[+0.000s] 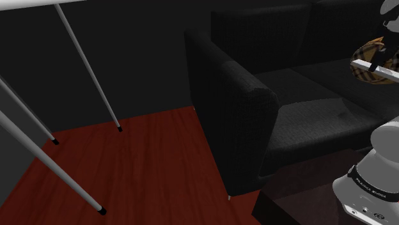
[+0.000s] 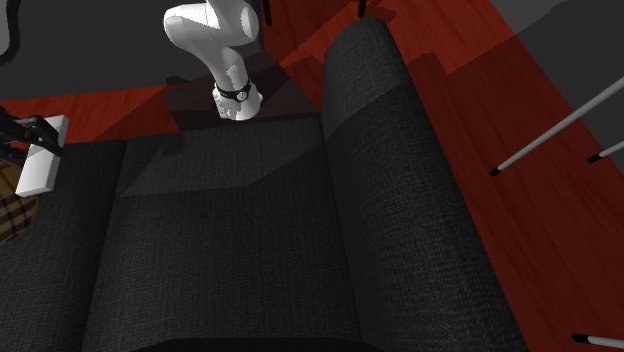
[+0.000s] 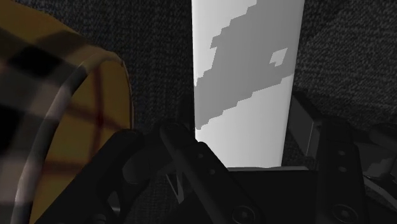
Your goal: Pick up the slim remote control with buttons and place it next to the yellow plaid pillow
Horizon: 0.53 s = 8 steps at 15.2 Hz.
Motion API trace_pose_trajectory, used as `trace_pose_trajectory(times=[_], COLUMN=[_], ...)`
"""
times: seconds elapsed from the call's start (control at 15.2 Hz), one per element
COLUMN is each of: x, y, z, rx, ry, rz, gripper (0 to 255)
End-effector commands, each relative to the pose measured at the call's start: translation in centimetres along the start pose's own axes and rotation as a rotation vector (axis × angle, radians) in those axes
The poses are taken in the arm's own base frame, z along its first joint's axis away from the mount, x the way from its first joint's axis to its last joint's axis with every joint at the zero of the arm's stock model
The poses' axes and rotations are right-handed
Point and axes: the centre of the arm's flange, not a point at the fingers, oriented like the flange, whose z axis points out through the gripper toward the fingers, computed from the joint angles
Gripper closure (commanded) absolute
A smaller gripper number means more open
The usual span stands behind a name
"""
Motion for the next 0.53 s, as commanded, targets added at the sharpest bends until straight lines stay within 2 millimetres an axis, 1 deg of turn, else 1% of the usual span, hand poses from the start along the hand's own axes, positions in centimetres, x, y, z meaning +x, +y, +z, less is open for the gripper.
trace_pose_trajectory(times=[0.0,0.46], x=[0.1,0.0], y=[-0.1,-0.2], z=[1.1,4.8], rx=[-0.001,-0.001], ry=[0.001,0.001], rz=[0.0,0.0], gripper=[255,255])
